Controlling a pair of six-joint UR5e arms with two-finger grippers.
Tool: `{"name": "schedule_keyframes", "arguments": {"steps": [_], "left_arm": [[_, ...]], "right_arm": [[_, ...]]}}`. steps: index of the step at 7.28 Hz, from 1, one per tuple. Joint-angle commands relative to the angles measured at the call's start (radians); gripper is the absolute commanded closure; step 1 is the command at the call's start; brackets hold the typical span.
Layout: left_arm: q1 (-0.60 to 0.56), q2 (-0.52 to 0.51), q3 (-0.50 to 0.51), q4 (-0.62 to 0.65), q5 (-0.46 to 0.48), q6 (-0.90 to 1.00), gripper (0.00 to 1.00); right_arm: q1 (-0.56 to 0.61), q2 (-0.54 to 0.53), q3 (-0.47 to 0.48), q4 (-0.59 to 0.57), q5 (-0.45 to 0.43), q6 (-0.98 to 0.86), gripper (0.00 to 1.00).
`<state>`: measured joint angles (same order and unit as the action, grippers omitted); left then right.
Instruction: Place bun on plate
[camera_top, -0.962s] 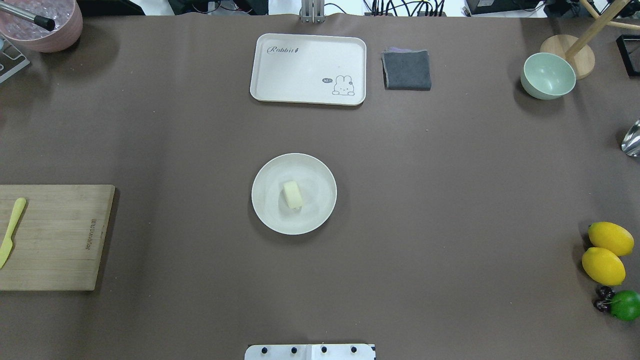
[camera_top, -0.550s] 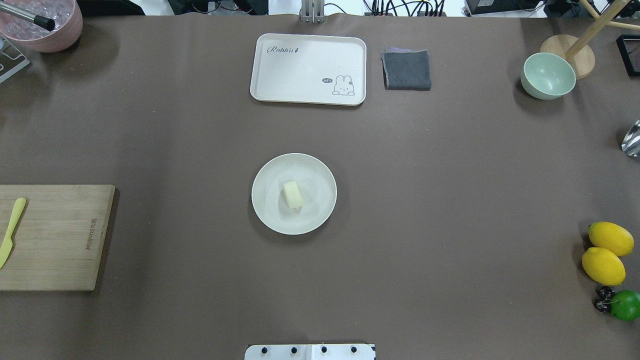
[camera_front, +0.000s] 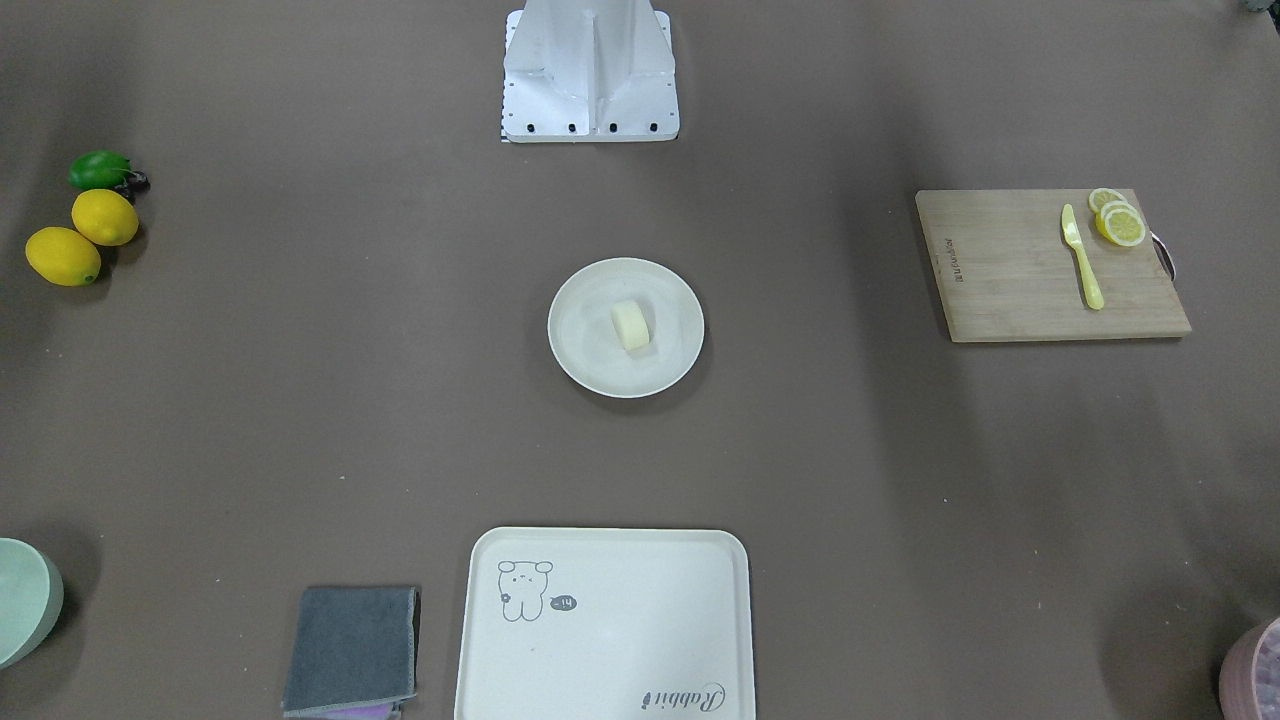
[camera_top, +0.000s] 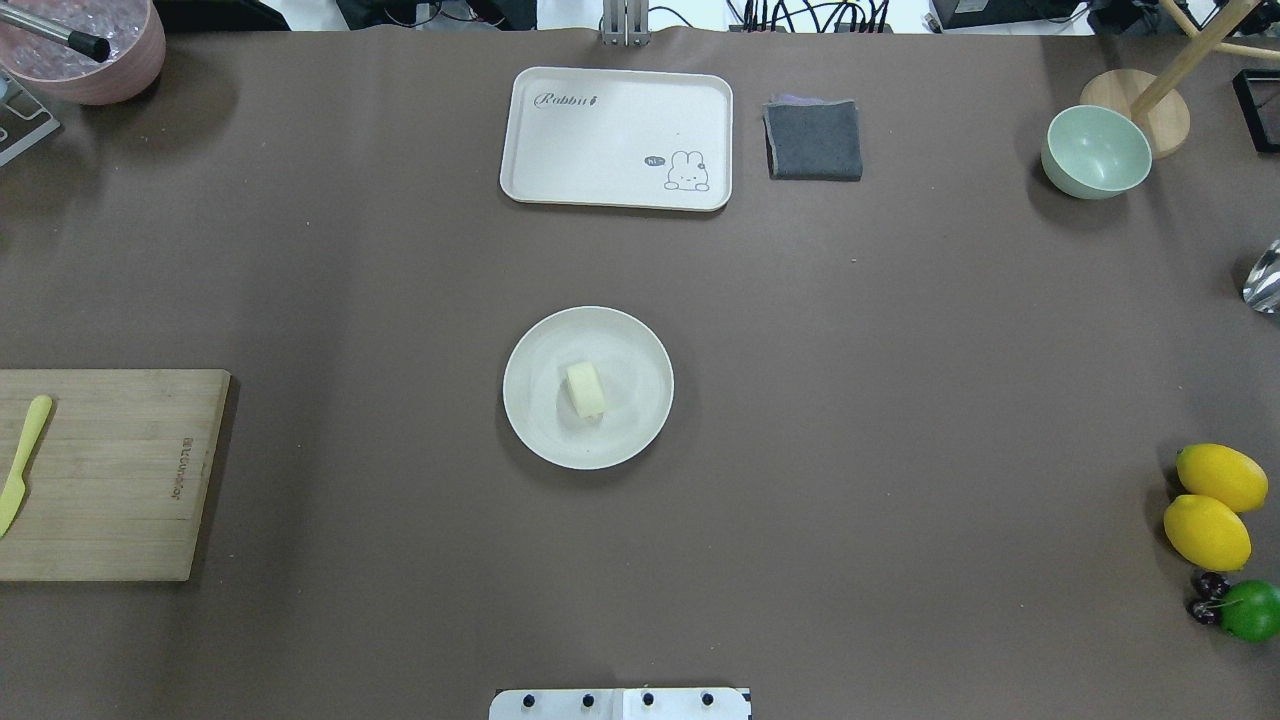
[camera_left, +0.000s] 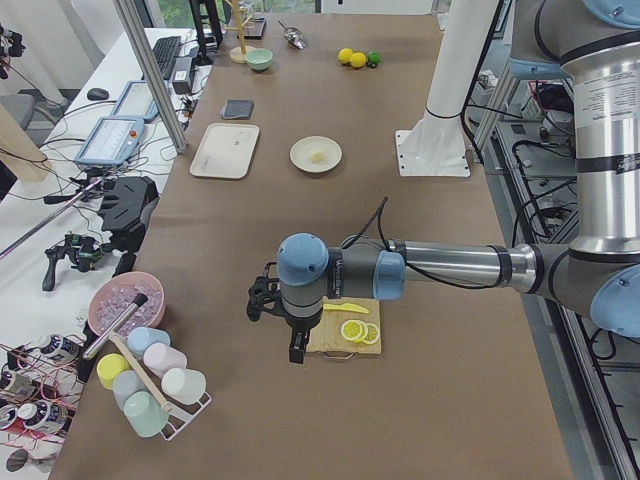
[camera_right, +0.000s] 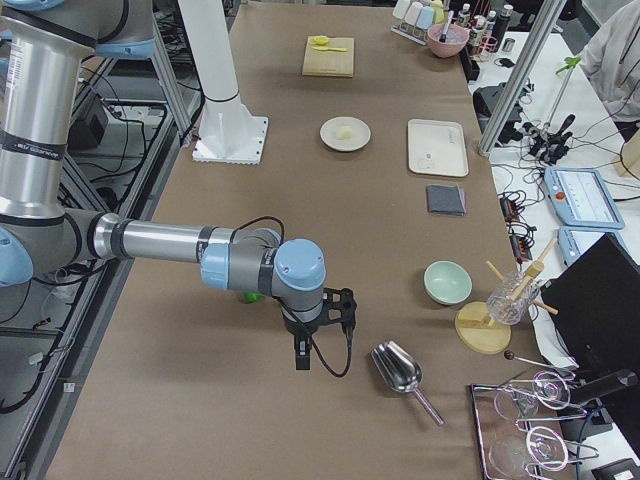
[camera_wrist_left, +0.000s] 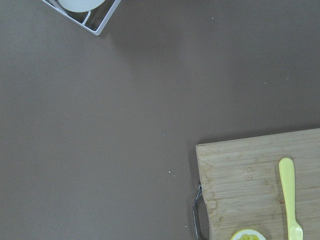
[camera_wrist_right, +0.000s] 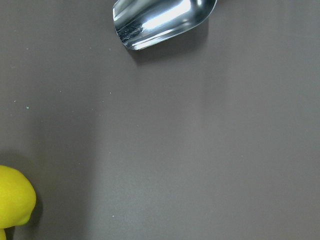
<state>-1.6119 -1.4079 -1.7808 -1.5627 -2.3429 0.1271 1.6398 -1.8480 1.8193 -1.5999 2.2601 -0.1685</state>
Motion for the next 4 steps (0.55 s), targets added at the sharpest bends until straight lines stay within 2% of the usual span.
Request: {"name": "schedule_keyframes", "arguments": {"steps": [1,4], "left_arm": [[-0.002,0.0,-0.006,0.0,0.002,-0.001,0.03],[0.0,0.0,-0.006,0.0,0.002,-0.001,0.03]], "right_arm": [[0.0,-0.011,-0.006,0.0,0.001,0.003,0.0],[0.0,-0.014,-0.038,-0.002,0.004,0.003,0.0]]}}
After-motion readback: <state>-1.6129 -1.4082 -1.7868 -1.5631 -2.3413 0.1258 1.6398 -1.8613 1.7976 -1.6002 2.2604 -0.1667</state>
